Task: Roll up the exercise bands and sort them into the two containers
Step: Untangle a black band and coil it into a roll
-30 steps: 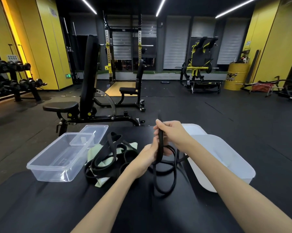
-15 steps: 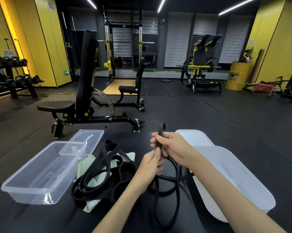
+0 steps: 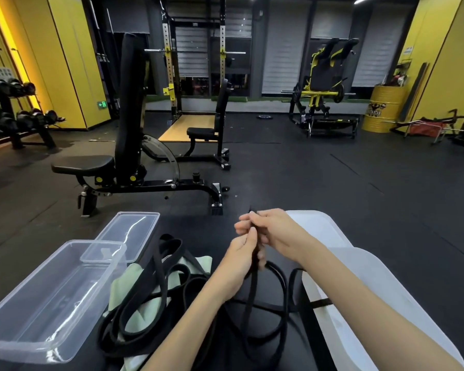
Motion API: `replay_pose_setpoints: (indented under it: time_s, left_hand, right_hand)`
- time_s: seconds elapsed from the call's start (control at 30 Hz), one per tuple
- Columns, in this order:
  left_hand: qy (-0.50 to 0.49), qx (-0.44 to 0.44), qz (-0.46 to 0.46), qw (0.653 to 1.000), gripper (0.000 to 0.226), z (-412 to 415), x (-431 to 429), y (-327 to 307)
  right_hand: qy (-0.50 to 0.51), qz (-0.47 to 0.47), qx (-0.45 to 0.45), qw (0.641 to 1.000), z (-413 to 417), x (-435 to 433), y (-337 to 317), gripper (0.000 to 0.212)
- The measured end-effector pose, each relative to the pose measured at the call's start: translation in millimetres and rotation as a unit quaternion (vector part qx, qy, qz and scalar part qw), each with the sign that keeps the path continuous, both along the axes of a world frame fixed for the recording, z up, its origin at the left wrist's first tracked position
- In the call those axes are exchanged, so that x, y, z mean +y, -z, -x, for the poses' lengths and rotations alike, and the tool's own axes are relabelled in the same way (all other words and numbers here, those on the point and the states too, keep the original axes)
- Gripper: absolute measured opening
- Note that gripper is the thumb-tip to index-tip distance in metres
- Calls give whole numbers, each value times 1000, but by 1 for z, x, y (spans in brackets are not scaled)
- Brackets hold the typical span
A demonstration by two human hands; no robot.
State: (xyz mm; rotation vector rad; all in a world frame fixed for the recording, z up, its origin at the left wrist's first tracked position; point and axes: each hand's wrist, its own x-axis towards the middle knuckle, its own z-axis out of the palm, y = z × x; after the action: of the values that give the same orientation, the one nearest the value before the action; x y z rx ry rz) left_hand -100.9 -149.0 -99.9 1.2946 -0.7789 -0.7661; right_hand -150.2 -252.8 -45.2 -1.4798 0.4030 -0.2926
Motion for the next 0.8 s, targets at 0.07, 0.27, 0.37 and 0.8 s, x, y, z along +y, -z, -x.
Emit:
replay_pose_setpoints:
  time_s: [0.07, 0.27, 0.37, 0.8]
  left_hand:
    - [40, -2, -39, 998, 44, 1, 2, 12]
    - [4, 68, -69, 995, 43, -2, -8, 14]
    - [-40, 46, -74, 995, 38, -10, -20, -1]
    - [-63, 238, -76, 966, 31, -24, -33, -13]
  right_hand:
    - [21, -38, -10, 999, -10, -12, -7, 24]
    - [25, -153, -50, 987, -36, -37, -12, 25]
    - [-20, -117, 17, 993, -37, -40, -2, 23]
    - [12, -305, -35, 952, -58, -60, 29, 20]
